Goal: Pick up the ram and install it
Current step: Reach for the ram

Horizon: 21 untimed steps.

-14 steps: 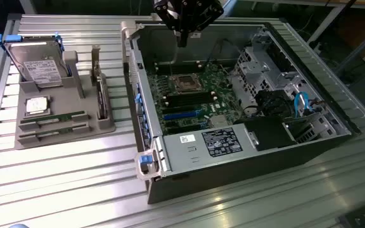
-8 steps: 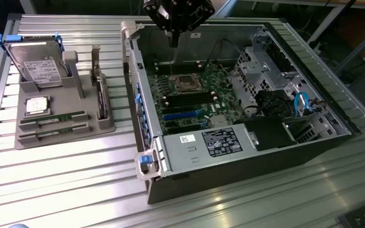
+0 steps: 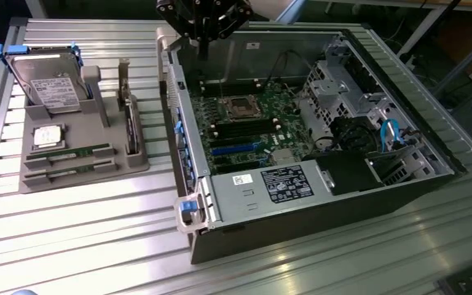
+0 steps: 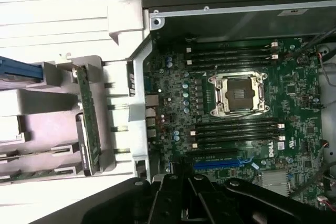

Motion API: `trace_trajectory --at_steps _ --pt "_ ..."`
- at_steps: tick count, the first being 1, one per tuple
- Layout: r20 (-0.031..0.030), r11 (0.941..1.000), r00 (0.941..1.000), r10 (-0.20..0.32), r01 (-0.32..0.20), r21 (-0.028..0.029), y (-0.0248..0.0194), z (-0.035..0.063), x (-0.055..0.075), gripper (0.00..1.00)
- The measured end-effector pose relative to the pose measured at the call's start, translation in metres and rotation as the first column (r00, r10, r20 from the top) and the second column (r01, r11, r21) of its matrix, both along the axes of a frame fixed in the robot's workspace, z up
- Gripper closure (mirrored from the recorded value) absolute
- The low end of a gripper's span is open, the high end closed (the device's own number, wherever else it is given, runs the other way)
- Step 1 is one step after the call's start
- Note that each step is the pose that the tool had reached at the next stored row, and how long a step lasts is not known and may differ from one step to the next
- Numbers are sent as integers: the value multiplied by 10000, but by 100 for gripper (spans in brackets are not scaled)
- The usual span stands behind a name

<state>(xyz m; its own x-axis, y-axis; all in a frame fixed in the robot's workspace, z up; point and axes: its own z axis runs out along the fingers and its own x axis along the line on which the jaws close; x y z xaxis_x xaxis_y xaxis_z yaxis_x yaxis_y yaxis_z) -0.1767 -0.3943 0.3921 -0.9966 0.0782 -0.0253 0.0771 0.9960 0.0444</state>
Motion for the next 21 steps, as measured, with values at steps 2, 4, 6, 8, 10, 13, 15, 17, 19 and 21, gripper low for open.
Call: trace_trajectory --at_steps 2,4,6,8,10,13,15,17,19,21 --pt "0 10000 10000 -2 2 0 8 -2 -97 89" --pt "-1 10000 10000 -1 1 0 34 -10 -312 89" --pt "-1 10000 10000 -1 1 -1 67 -22 -521 89" --pt "0 10000 10000 0 0 0 91 -32 -649 89" --pt "0 10000 10000 -2 2 1 110 -41 -751 89" --pt "0 10000 10000 0 0 0 168 -66 -1042 89" --pt "0 10000 10000 0 0 0 199 -80 -1211 89" --pt "1 10000 10000 -1 1 0 209 -85 -1311 89" --pt "-1 10000 10000 21 -21 -1 212 -86 -1374 89" --pt "0 10000 10000 42 -42 0 221 -90 -1523 89"
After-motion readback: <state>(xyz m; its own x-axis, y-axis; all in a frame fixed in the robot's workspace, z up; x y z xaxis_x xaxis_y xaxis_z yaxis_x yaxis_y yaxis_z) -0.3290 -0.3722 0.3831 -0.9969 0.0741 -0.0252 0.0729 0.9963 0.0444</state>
